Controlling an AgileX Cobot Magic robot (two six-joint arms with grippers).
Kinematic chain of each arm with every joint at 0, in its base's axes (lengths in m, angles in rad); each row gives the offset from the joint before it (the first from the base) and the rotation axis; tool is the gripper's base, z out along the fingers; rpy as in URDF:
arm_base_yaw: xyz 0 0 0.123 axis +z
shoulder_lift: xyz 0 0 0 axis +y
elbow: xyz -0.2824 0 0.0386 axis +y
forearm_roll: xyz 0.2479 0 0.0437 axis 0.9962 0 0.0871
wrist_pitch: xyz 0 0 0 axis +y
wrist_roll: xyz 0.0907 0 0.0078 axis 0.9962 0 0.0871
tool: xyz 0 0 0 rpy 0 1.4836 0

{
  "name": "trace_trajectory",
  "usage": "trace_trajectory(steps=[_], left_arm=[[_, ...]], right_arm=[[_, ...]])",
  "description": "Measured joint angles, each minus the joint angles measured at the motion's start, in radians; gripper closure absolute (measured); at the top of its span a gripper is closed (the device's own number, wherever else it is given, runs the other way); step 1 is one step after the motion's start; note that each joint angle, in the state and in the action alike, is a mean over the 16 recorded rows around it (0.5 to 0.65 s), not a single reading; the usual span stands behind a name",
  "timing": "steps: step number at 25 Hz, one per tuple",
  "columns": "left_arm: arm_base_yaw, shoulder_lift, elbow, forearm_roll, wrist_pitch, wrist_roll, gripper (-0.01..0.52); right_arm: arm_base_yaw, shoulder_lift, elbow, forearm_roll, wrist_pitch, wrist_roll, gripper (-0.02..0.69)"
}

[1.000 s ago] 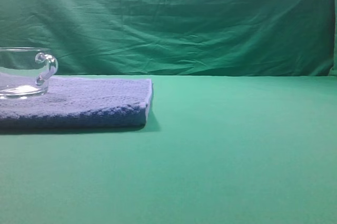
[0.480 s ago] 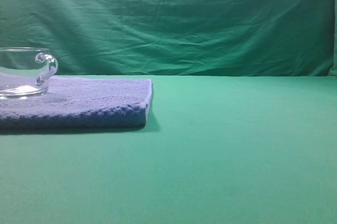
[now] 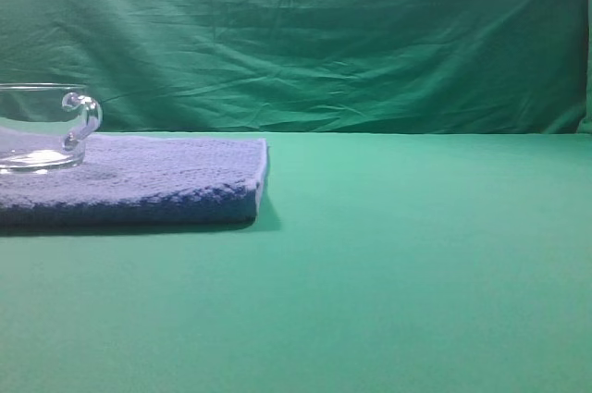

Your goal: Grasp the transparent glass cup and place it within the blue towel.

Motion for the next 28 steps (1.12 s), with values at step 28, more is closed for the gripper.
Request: trace_trajectory(steps=[28], left_arm=[[0.000, 0.000, 0.000, 0.000, 0.000, 0.000, 0.514]], right_arm=[[0.000, 0.000, 0.001, -0.013, 0.078, 0.002, 0.665]])
